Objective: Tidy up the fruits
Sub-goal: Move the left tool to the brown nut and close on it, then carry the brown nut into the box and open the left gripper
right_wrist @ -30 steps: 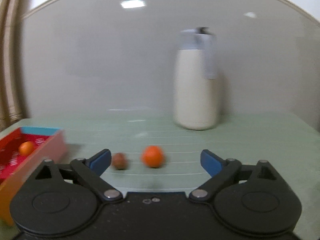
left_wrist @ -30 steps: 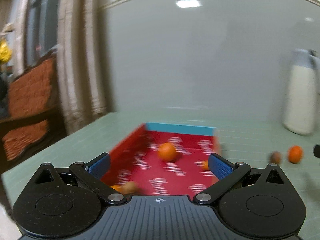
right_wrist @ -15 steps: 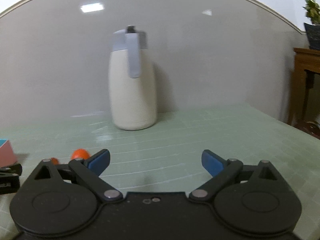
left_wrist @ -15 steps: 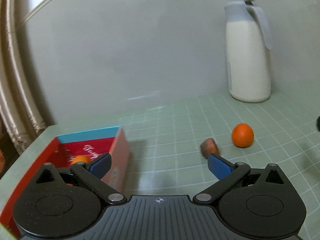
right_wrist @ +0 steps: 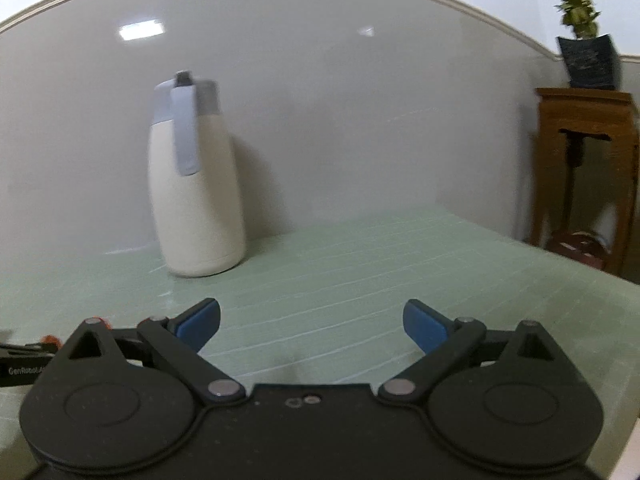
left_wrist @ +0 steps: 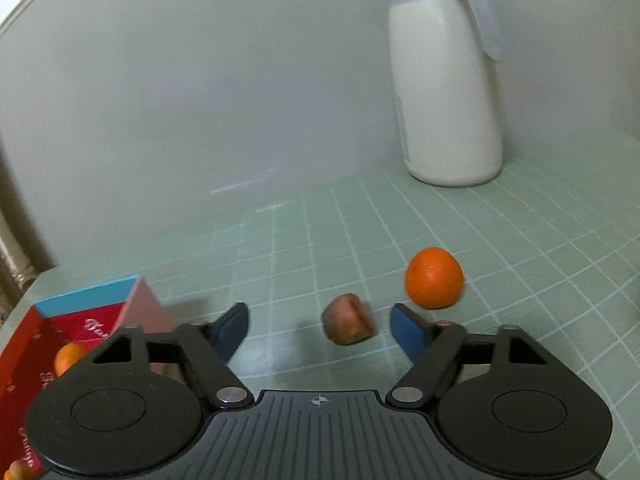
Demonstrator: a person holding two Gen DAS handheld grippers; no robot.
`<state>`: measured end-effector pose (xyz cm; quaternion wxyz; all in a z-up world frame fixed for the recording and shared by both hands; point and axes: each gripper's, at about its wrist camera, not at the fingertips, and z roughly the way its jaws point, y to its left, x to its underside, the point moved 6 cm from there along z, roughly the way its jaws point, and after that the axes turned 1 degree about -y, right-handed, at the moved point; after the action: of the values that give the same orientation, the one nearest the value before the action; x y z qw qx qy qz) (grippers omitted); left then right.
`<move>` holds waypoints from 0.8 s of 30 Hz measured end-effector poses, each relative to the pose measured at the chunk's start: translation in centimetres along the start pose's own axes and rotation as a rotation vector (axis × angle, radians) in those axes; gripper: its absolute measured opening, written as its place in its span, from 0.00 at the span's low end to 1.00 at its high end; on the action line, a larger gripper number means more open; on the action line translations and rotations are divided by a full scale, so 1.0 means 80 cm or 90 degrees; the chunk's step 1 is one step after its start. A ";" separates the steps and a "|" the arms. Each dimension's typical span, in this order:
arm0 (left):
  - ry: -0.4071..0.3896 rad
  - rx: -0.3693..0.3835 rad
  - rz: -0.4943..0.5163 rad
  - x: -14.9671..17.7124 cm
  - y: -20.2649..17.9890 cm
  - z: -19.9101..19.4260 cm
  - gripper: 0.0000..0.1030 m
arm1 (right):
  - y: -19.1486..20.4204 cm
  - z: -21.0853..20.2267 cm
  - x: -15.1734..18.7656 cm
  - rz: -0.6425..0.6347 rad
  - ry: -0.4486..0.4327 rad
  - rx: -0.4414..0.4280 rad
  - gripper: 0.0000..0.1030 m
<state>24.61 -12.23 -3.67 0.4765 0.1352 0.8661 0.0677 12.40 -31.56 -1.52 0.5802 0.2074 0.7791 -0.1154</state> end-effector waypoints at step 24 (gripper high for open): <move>-0.024 0.014 -0.052 0.006 0.010 -0.005 0.30 | -0.002 0.001 -0.004 0.004 -0.001 -0.030 0.95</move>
<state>24.14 -11.34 -3.68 0.4935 0.1066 0.8624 0.0360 12.45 -31.83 -1.25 0.5860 0.1960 0.7804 -0.0956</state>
